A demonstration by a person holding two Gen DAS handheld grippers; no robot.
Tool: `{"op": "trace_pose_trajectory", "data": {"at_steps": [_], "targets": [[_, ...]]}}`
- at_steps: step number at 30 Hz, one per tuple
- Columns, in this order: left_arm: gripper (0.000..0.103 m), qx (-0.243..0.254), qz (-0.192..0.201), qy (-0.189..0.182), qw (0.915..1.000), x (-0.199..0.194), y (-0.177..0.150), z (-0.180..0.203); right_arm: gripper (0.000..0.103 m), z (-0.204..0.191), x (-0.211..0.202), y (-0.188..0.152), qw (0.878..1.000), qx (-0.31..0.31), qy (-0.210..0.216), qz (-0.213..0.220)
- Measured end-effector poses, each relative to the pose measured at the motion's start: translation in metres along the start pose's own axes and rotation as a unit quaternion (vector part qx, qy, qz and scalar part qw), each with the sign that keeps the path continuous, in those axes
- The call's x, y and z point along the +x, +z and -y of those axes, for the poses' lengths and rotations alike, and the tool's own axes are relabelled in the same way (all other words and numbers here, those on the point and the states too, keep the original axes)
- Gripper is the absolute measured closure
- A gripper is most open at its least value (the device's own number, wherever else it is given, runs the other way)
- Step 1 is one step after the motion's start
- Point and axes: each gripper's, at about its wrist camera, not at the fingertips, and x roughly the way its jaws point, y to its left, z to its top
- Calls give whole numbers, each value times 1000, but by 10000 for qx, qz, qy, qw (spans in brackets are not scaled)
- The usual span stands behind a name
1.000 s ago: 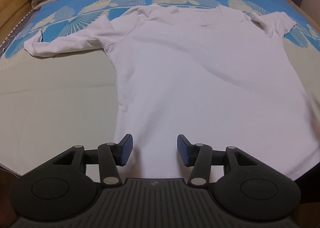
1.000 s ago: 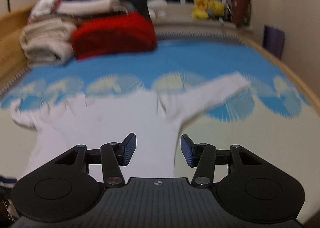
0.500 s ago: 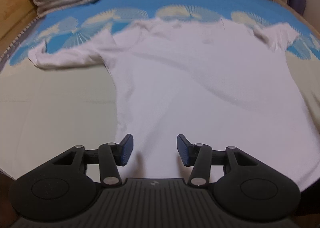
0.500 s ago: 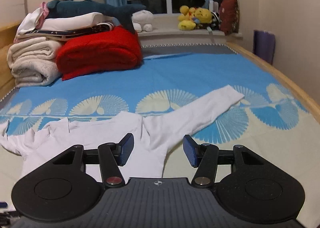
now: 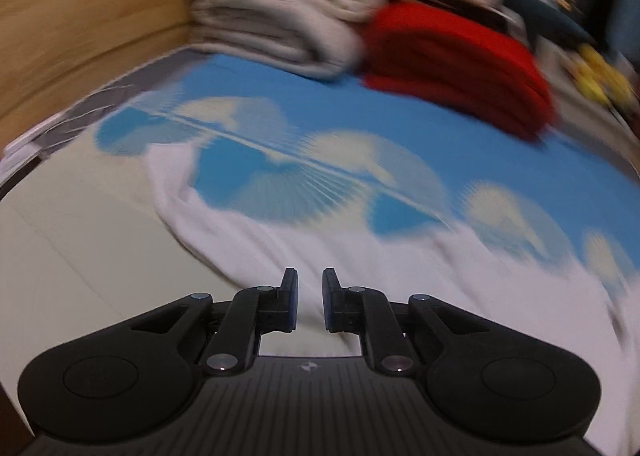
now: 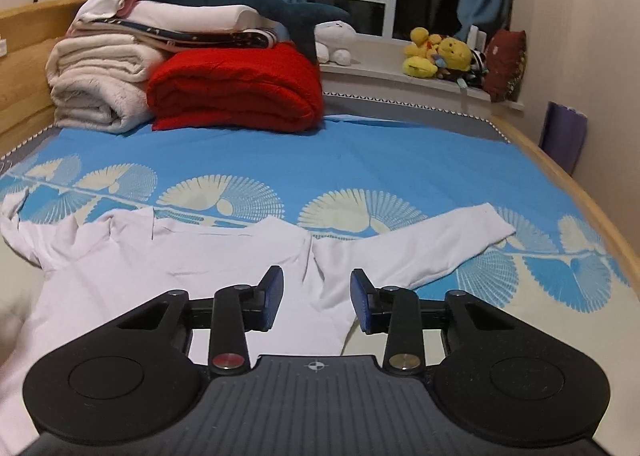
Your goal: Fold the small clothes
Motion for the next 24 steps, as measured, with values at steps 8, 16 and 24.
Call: {"op": "trace_pose_trajectory", "data": {"at_steps": [8,16,24], "targets": [[83,-773,-152,725,9942,141,70,-109,64,10,10,1,9997,-82,-120,-183],[66,-1350,-396,723,9874,235,113,-172,65,30,26,-2,9978,-231,-415,-469],[102,-865,-171,816,9928,233,126,-158,64,34,37,-2,9966,-243,-484,-621]]}}
